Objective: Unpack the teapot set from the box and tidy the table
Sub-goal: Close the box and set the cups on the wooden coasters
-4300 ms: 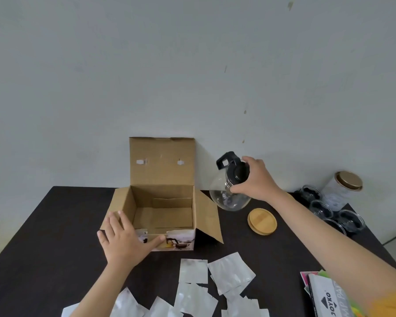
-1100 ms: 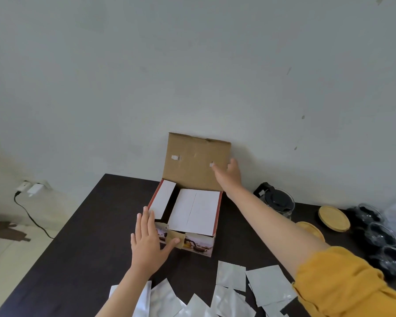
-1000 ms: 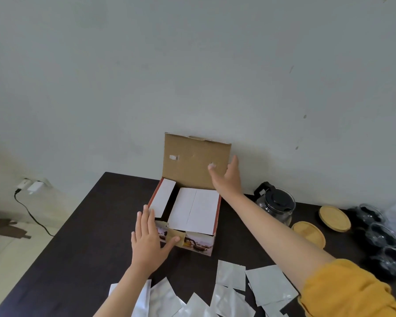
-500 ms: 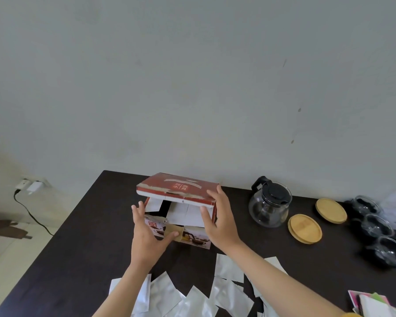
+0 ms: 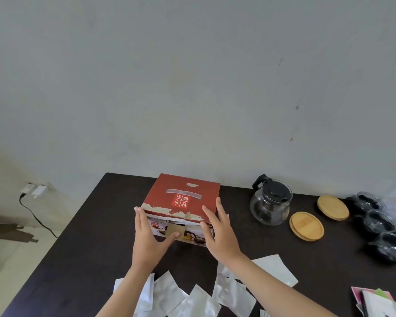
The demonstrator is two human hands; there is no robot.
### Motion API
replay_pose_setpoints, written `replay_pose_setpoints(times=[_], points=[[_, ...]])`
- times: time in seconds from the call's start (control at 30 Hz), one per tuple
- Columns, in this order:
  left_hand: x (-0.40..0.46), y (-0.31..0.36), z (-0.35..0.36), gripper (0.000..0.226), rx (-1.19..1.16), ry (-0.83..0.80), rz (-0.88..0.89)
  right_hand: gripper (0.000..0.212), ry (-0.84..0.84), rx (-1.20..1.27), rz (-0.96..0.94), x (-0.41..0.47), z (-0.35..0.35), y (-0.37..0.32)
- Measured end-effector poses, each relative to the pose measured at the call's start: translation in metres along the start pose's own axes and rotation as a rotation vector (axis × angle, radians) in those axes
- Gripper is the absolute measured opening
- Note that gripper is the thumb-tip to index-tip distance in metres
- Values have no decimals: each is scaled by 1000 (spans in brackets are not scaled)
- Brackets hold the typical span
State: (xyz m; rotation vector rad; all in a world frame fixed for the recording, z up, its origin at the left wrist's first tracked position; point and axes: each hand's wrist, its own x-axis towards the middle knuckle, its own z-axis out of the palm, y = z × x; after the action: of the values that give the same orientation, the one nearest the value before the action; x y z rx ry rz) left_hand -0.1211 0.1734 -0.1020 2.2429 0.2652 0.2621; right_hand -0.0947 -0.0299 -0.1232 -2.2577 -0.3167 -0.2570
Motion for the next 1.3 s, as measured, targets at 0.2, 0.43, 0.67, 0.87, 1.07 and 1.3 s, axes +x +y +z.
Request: replay_pose_setpoints(times=[0.2,0.43,0.67,0.87,1.07,1.3], points=[[1,1,-2,131,62,-18,21,51,36,47,5,1,0,1],[2,3,-2,132,132,-50,16,61,19,35,27,-2,1,-3],[5,4,1,128,203,-70,-17,61,31,69,57,-3,4,-3],[7,6,3,126,243,-104,-34,60,44,101,63,-2,4,-5],[6,6,4,122,252,-106,-28,70,116,143,99,1,3,-6],[1,5,7,123,251,-103,-27,72,94,76,72,-1,5,-2]])
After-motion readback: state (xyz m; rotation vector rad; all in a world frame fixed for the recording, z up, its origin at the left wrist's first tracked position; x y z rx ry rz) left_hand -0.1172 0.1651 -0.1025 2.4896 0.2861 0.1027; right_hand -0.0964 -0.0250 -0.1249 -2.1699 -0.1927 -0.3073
